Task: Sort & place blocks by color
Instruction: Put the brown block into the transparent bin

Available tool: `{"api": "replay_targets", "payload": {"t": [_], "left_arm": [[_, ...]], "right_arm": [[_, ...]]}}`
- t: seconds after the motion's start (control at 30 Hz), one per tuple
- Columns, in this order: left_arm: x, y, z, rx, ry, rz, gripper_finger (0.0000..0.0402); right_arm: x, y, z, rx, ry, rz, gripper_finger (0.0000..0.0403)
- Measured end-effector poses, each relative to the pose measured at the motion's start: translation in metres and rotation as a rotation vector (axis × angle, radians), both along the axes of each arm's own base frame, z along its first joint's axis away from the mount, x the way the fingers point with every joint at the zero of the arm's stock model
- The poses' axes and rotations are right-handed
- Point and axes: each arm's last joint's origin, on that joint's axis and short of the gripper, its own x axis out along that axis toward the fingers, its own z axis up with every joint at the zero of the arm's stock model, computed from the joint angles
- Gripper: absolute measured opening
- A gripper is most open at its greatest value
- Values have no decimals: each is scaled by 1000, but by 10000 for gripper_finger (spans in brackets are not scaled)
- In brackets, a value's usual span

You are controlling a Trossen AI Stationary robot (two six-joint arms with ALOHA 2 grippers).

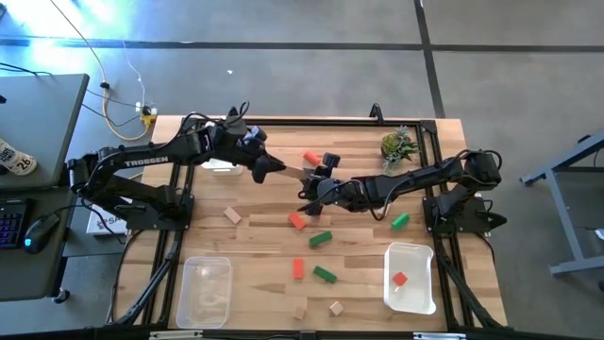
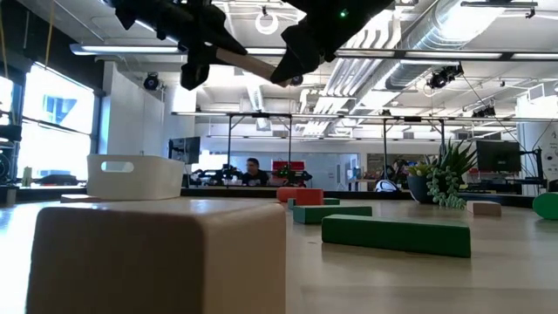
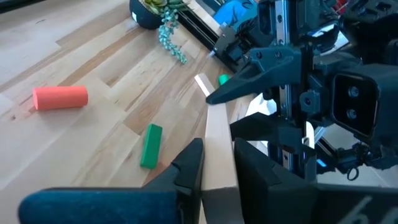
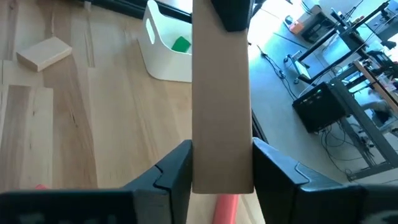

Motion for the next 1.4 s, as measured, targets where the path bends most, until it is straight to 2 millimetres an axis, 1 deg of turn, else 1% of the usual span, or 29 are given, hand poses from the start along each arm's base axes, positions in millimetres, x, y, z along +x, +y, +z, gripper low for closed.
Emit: {"api": "replay_targets", "payload": {"t": [0.3, 0.47, 0.83, 0.97, 1.2, 1.3, 1.4], "left_arm": [[0, 0, -1, 2, 4, -7, 50], [0, -1, -1, 3, 11, -10, 50], [0, 0, -1, 14, 10, -7, 50], [0, 0, -1, 20, 12, -11, 50], [0, 0, -2, 21, 13, -9, 50], [0, 0, -2, 21, 14, -8, 50], [-1, -1, -3, 22, 34, -10, 50]], "right_arm": [[0, 0, 0, 10, -1, 7, 140], [0, 0, -1, 53, -19, 14, 142], [0, 1, 0, 48, -21, 4, 144], [0, 1, 0, 59, -31, -4, 164], [0, 2, 0, 89, -39, 8, 228], [0, 2, -1, 90, -38, 8, 242], [-1, 5, 0, 85, -38, 9, 245]]}}
